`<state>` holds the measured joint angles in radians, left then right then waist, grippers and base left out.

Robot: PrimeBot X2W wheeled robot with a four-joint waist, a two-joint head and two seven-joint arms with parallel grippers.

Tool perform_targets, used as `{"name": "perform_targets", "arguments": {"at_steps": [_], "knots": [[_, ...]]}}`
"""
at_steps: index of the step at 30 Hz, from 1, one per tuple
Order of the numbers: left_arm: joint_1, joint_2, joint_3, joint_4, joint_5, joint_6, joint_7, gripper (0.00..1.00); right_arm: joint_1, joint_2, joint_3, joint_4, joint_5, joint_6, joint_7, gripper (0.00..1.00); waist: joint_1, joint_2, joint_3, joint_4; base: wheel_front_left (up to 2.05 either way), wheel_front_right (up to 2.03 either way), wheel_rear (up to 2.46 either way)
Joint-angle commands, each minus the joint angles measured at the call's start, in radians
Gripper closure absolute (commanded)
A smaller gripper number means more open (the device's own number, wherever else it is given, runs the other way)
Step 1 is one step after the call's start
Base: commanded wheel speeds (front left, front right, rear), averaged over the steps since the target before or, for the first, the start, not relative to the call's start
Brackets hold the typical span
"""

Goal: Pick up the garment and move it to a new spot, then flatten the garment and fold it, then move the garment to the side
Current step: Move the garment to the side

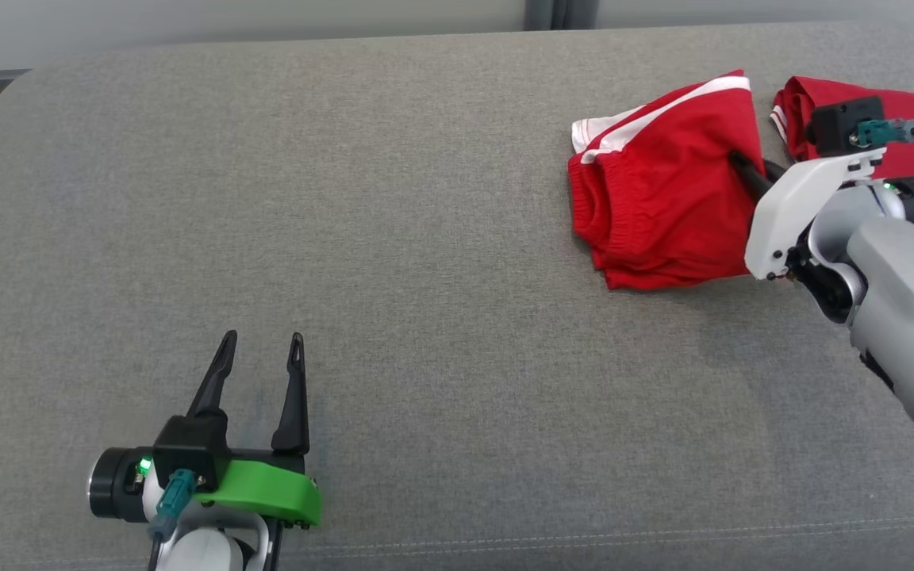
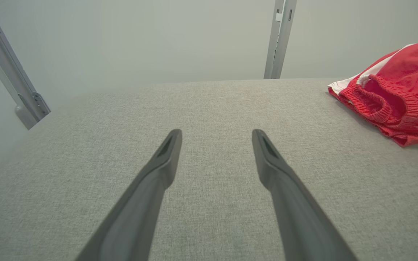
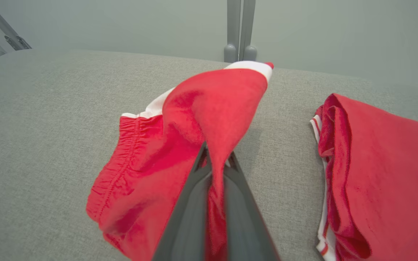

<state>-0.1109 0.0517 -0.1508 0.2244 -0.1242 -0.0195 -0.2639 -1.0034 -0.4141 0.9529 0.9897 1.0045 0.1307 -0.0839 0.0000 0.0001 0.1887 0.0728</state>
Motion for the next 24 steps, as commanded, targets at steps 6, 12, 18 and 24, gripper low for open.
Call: {"name": "perform_targets", "arguments": {"at_steps": [6, 12, 18, 24], "knots": [[-0.031, 0.019, 0.021, -0.015, 0.018, -0.012, 0.000, 0.00, -0.064, -0.048, 0.013, 0.003, 0.006, 0.000, 0.036, 1.00, 0.0000, -0.0001, 0.053, -0.058, 0.00, 0.00, 0.00], [-0.038, 0.029, 0.035, -0.024, 0.033, -0.021, 0.001, 0.00, -0.119, -0.115, 0.043, 0.000, 0.000, 0.000, 0.058, 1.00, 0.0000, -0.0001, 0.086, -0.070, 0.00, 0.00, 0.00], [-0.044, 0.044, 0.047, -0.035, 0.039, -0.023, 0.001, 0.00, -0.166, -0.177, 0.061, -0.013, 0.003, 0.000, 0.072, 1.00, 0.0000, -0.0001, 0.109, -0.076, 0.00, 0.00, 0.00], [-0.054, 0.054, 0.057, -0.043, 0.043, -0.029, 0.001, 0.00, -0.216, -0.228, 0.066, -0.016, 0.013, 0.000, 0.107, 1.00, 0.0000, -0.0001, 0.128, -0.081, 0.00, 0.00, 0.00]]}}
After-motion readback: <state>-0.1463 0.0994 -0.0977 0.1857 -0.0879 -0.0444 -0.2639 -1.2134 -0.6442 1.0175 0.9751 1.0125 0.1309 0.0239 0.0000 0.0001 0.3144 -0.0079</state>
